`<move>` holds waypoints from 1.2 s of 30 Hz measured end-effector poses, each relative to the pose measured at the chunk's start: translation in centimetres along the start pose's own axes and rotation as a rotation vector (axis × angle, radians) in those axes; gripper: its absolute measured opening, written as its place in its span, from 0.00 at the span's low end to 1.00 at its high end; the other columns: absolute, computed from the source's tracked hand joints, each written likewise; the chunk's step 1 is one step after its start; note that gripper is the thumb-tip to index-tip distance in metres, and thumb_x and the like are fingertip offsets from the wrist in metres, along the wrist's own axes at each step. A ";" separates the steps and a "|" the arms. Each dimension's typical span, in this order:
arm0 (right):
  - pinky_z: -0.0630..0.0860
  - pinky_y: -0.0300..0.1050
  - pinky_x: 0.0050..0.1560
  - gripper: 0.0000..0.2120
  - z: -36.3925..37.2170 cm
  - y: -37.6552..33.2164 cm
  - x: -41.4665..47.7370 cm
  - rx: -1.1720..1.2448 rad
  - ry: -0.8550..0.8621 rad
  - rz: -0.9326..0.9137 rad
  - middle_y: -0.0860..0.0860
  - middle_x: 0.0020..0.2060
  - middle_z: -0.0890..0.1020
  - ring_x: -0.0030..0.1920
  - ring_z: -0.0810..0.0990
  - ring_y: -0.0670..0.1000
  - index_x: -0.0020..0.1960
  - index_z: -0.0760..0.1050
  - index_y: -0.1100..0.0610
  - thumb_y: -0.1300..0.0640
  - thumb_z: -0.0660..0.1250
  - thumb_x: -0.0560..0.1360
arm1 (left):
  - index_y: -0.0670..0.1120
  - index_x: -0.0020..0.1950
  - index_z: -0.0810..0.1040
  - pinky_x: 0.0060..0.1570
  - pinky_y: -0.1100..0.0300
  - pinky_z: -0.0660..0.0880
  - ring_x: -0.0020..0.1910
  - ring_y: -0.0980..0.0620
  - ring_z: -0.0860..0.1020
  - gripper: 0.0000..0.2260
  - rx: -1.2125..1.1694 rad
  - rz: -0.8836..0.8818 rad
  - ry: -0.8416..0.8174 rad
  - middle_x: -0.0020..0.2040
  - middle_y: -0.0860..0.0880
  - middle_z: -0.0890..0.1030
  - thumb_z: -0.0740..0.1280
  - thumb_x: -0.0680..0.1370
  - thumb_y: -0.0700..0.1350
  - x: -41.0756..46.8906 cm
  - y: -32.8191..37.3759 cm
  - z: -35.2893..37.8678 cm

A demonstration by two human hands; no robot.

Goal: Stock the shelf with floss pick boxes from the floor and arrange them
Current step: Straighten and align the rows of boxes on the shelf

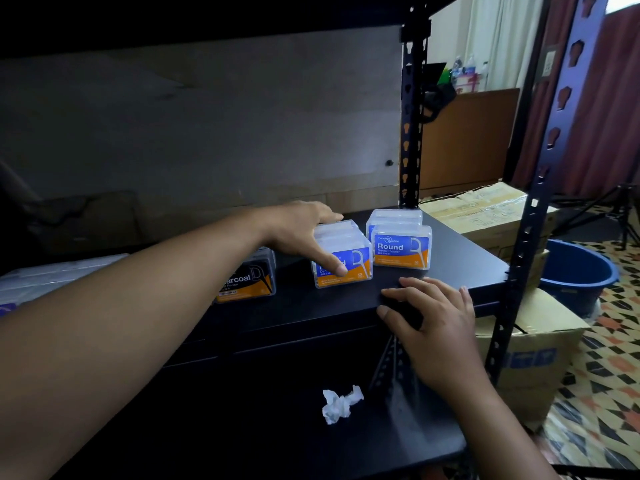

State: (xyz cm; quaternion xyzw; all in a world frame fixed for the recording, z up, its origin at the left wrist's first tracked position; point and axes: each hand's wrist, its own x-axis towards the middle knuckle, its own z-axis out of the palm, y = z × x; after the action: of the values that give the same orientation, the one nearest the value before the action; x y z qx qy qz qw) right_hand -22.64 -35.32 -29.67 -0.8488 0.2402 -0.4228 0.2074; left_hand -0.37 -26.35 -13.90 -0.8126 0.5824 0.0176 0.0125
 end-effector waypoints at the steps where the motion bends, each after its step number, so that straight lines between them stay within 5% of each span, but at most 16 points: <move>1: 0.46 0.53 0.75 0.11 0.0 0.0 0.0 0.000 0.000 0.000 0.40 0.61 0.78 0.68 0.68 0.46 0.55 0.81 0.40 0.42 0.71 0.73 | 0.51 0.78 0.61 0.72 0.55 0.62 0.73 0.54 0.64 0.50 0.010 -0.001 -0.001 0.75 0.56 0.65 0.72 0.62 0.72 0.1 -0.1 0.3; 27: 0.47 0.55 0.76 0.12 -0.4 0.1 0.0 0.012 -0.035 0.010 0.38 0.62 0.77 0.69 0.66 0.45 0.57 0.80 0.39 0.42 0.70 0.74 | 0.52 0.77 0.64 0.71 0.51 0.64 0.70 0.53 0.66 0.50 -0.003 -0.017 0.034 0.72 0.55 0.67 0.73 0.61 0.73 0.6 -0.7 1.3; 33: 0.61 0.59 0.71 0.12 -1.0 1.2 0.1 -0.051 0.011 0.021 0.46 0.63 0.79 0.70 0.67 0.55 0.57 0.82 0.43 0.44 0.71 0.74 | 0.52 0.77 0.64 0.71 0.52 0.64 0.70 0.53 0.66 0.49 -0.003 -0.027 0.038 0.72 0.55 0.66 0.73 0.61 0.72 0.3 -0.7 1.4; 36: 0.59 0.58 0.72 0.14 -1.8 1.9 0.0 -0.088 -0.015 0.098 0.47 0.66 0.76 0.73 0.64 0.56 0.60 0.80 0.42 0.44 0.70 0.74 | 0.52 0.77 0.64 0.71 0.53 0.64 0.70 0.53 0.66 0.50 0.002 -0.020 0.040 0.72 0.56 0.67 0.73 0.61 0.73 0.2 -0.9 1.5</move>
State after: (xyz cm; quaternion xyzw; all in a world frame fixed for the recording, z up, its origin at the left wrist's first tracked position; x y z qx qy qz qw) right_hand -24.55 -37.11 -29.70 -0.8474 0.2985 -0.3949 0.1921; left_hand 0.55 -26.17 -15.37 -0.8187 0.5742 0.0007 0.0018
